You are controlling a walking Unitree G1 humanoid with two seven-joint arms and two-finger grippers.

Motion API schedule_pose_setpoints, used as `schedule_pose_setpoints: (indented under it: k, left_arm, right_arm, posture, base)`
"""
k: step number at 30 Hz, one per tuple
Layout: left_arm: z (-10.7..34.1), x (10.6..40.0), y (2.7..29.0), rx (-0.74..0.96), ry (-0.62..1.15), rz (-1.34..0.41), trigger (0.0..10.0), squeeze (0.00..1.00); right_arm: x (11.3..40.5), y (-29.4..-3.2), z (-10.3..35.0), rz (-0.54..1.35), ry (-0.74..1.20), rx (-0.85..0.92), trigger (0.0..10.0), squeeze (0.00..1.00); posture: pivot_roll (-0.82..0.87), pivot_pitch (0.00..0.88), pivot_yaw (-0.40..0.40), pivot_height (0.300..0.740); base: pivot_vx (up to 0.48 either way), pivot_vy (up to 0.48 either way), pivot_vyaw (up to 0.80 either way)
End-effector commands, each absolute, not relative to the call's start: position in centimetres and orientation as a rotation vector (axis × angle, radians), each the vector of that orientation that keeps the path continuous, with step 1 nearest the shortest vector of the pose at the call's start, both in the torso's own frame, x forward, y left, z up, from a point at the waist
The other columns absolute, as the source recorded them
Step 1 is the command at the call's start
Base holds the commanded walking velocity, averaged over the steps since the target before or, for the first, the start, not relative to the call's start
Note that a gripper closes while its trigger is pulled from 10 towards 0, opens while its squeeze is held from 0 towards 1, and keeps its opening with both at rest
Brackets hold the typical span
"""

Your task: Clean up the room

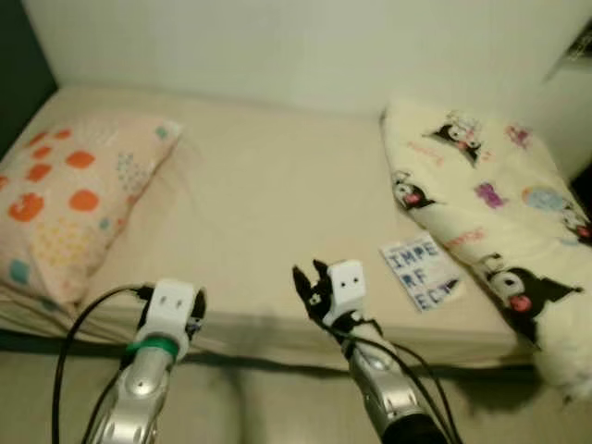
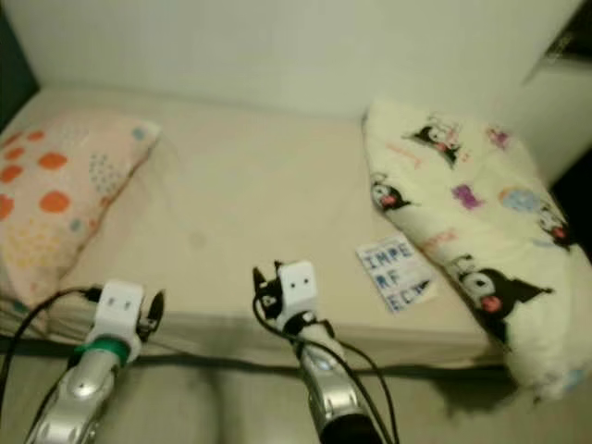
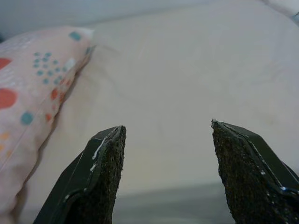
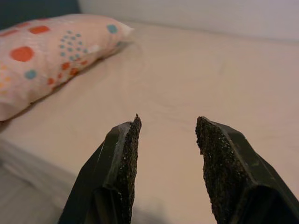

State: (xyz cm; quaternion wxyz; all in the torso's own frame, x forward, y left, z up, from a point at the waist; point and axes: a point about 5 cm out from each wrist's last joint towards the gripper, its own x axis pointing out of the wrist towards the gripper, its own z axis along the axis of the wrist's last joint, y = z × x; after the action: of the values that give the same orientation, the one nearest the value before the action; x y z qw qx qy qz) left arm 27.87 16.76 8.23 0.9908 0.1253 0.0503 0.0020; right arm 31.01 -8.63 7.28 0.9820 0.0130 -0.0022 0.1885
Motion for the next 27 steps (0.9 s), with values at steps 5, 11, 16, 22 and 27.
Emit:
schedule_pose_setpoints:
  k: [5,11,16,22,27]
  left_arm:
    - [7.0,27.2,16.64,0.242,0.155,-0.002,10.0,0.0]
    - [6.96,27.19,16.57,0.242,0.156,-0.003,10.0,0.0]
    - [6.96,27.21,16.52,0.241,0.156,-0.003,10.0,0.0]
    - [6.92,27.23,16.44,0.239,0.157,-0.004,10.0,0.0]
    - [6.9,27.25,16.41,0.24,0.158,-0.007,10.0,0.0]
  right_arm:
    - [30.67,-8.8,6.72,0.373,0.017,0.035,10.0,0.0]
    - [30.62,-8.82,6.62,0.374,0.021,0.033,10.0,0.0]
    - [30.58,-8.78,6.58,0.377,0.022,0.032,10.0,0.0]
    - [30.6,-8.83,6.57,0.378,0.023,0.029,10.0,0.0]
    - [30.58,-8.8,6.53,0.38,0.026,0.028,10.0,0.0]
  posture:
    - [0.22,0.038,-0.018,0.736]
    - [0.22,0.041,-0.018,0.736]
    - [0.22,0.04,-0.02,0.736]
    - [0.22,0.041,-0.021,0.736]
    - [0.21,0.042,-0.021,0.736]
  base:
    - [0.0,-0.439,0.0]
    - [0.0,-0.44,0.0]
    - [0.0,-0.439,0.0]
    - [0.0,-0.441,0.0]
    - [0.0,-0.441,0.0]
